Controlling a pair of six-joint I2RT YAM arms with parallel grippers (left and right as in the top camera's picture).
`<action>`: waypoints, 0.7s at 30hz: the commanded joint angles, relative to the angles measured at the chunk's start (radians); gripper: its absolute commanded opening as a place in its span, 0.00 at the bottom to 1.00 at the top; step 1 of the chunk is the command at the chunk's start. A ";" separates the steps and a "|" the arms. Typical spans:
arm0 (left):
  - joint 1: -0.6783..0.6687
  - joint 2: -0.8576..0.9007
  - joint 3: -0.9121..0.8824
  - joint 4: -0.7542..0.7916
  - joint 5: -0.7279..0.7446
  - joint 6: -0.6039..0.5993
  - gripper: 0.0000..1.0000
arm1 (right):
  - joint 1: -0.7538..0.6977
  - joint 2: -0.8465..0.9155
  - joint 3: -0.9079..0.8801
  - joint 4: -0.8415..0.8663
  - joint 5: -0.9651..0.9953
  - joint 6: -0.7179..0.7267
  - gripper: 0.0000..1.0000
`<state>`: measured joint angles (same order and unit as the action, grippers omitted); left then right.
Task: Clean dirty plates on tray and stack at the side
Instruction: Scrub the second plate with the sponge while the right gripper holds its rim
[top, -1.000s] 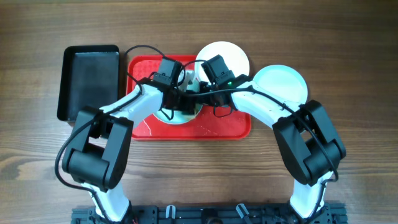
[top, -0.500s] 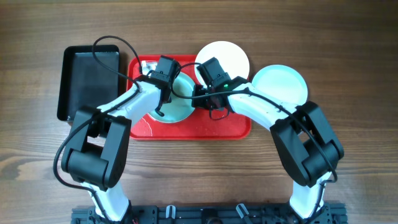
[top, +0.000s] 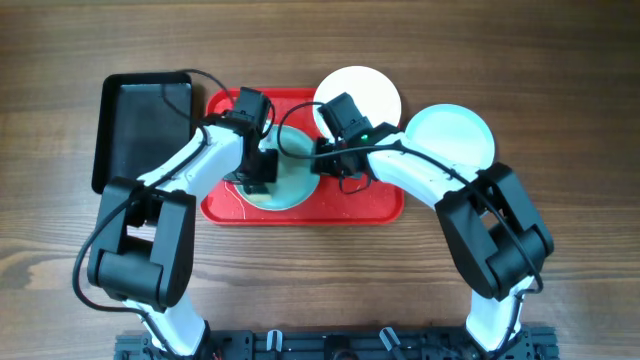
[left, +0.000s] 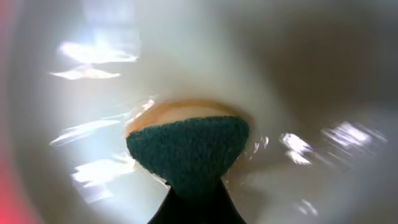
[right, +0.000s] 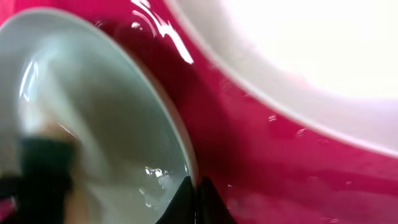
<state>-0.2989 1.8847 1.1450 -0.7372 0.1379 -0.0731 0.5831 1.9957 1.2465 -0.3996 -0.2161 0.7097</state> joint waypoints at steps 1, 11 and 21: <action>-0.031 0.089 -0.064 0.006 0.494 0.204 0.04 | 0.011 0.015 0.006 0.007 -0.010 -0.007 0.04; -0.032 0.089 -0.064 0.238 0.364 0.110 0.04 | 0.011 0.015 0.006 0.011 -0.010 -0.006 0.04; -0.032 0.089 -0.064 0.465 -0.195 -0.131 0.04 | 0.011 0.015 0.006 0.010 -0.021 -0.008 0.04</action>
<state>-0.3367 1.9339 1.0958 -0.3012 0.3466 -0.0811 0.5755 1.9957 1.2465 -0.3847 -0.1864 0.7029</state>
